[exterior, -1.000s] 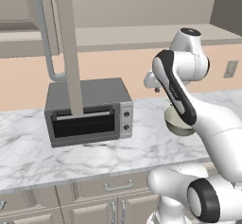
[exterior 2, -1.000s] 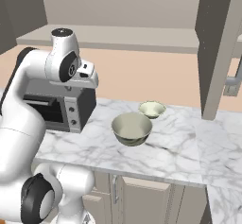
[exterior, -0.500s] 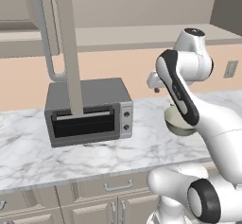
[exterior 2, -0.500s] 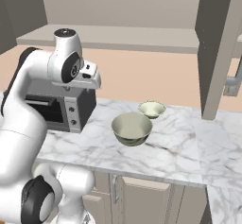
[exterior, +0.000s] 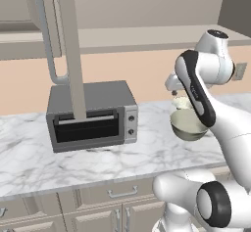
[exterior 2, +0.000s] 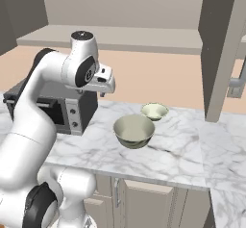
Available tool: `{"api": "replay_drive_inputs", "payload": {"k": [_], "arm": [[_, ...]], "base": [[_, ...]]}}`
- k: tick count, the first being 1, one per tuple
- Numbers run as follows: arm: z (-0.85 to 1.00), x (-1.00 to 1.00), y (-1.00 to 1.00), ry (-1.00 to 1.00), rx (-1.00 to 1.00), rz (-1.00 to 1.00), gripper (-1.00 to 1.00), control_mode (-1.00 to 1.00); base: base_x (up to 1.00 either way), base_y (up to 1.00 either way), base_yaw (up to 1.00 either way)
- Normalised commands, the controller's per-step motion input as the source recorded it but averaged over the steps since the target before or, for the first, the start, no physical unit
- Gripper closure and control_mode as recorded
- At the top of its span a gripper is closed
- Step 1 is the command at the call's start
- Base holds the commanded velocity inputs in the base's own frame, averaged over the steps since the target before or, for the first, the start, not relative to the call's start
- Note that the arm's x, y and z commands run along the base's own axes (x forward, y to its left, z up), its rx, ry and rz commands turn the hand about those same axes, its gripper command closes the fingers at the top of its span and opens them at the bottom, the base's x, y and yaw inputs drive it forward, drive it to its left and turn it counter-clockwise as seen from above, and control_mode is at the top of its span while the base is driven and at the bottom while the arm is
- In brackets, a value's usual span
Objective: Pick up the bowls on the counter and stack them on top of one another in the open cabinet. Place the smaller bowl on top of the larger bowl.
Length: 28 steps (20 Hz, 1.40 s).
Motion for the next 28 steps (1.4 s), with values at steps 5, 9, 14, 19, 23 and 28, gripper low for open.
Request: {"api": "replay_drive_inputs", "payload": {"k": [5, 9, 14, 19, 23, 28], "arm": [[-0.07, -0.04, -0.33, -0.01, 0.06, -0.02, -1.0, -1.0], [-0.17, -0.12, -0.28, -0.03, 0.06, -0.01, -1.0, -1.0], [-0.23, -0.15, -0.25, -0.04, 0.06, -0.01, -1.0, -1.0], [-0.23, -0.17, -0.2, -0.06, 0.06, -0.01, -1.0, -1.0], [-0.16, -0.11, -0.21, -0.05, 0.05, -0.01, -1.0, -1.0], [-0.05, 0.0, -0.19, -0.04, 0.05, -0.02, -1.0, -1.0]], "base": [[0.0, 0.0, 0.0], [0.0, 0.0, 0.0], [0.0, 0.0, 0.0], [0.0, 0.0, 0.0], [0.0, 0.0, 0.0], [0.0, 0.0, 0.0]]}}
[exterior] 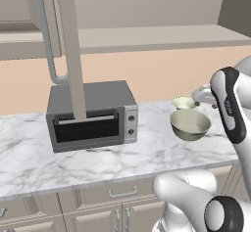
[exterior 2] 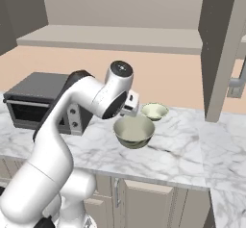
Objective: Pick up the bowls on the counter and stack them on top of one another in the open cabinet. Place the smaller bowl on top of the larger bowl.
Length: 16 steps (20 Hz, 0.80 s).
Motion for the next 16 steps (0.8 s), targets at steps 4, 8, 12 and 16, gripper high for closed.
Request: {"api": "replay_drive_inputs", "payload": {"k": [4, 8, 12, 16], "arm": [[0.0, 0.04, -0.19, -0.07, 0.05, -0.05, -1.0, -1.0], [0.0, 0.14, -0.2, -0.03, 0.05, -0.07, -1.0, -1.0], [0.0, 0.18, -0.18, 0.0, 0.05, -0.08, -1.0, -1.0], [0.0, 0.24, -0.16, 0.0, 0.06, -0.08, -1.0, -1.0]], "base": [[0.0, 0.0, 0.0], [0.0, 0.0, 0.0], [0.0, 0.0, 0.0], [0.0, 0.0, 0.0]]}}
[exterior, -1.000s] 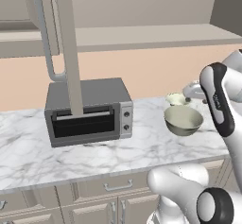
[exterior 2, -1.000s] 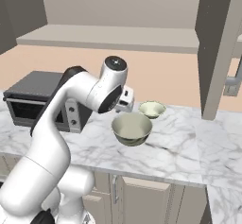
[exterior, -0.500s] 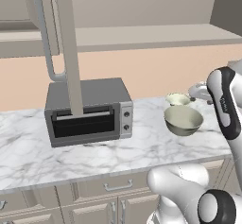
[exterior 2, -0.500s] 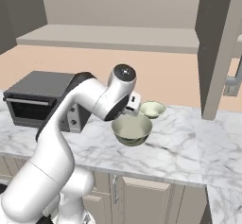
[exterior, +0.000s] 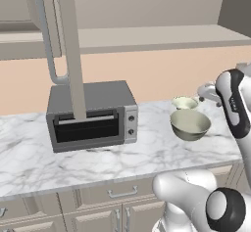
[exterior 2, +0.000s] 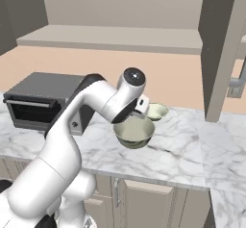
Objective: Pick up the bowls on the counter and stack them on top of one another in the open cabinet. Place the smaller bowl on top of the larger bowl.
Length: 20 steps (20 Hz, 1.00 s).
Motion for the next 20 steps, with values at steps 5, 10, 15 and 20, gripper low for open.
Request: {"api": "replay_drive_inputs", "payload": {"k": [5, 10, 15, 20], "arm": [[0.0, 0.22, -0.13, 0.03, 0.07, -0.05, -1.0, -1.0], [-0.01, 0.13, -0.21, 0.05, 0.08, -0.03, -1.0, -1.0], [-0.01, 0.14, -0.28, 0.05, 0.07, -0.03, -1.0, -1.0], [-0.04, 0.19, -0.21, 0.02, 0.05, -0.01, -1.0, -1.0]], "base": [[0.0, 0.0, 0.0], [0.0, 0.0, 0.0], [0.0, 0.0, 0.0], [0.0, 0.0, 0.0]]}}
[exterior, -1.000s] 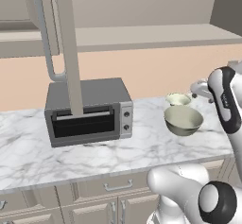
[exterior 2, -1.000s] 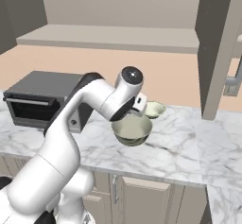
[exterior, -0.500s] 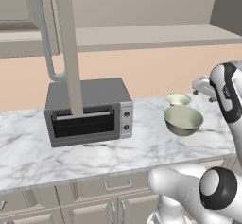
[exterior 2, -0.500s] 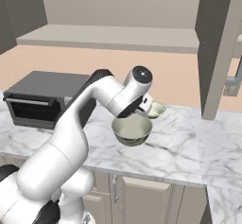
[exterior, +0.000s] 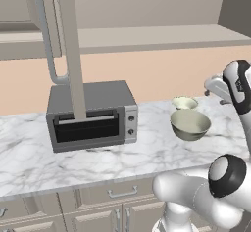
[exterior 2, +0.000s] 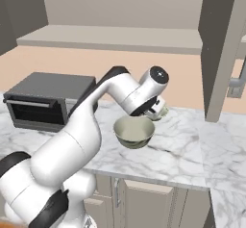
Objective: Pick up the bowls on the counter and stack them on top of one another in the open cabinet. Place the smaller bowl on top of the larger bowl.
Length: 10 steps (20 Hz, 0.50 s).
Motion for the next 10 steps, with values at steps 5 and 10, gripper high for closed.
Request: {"api": "replay_drive_inputs", "payload": {"k": [5, 10], "arm": [[-0.2, 0.12, -0.12, 0.0, 0.02, 0.0, -1.0, -1.0], [-0.3, 0.08, -0.05, 0.0, 0.01, 0.0, -1.0, -1.0]], "base": [[0.0, 0.0, 0.0], [0.0, 0.0, 0.0]]}}
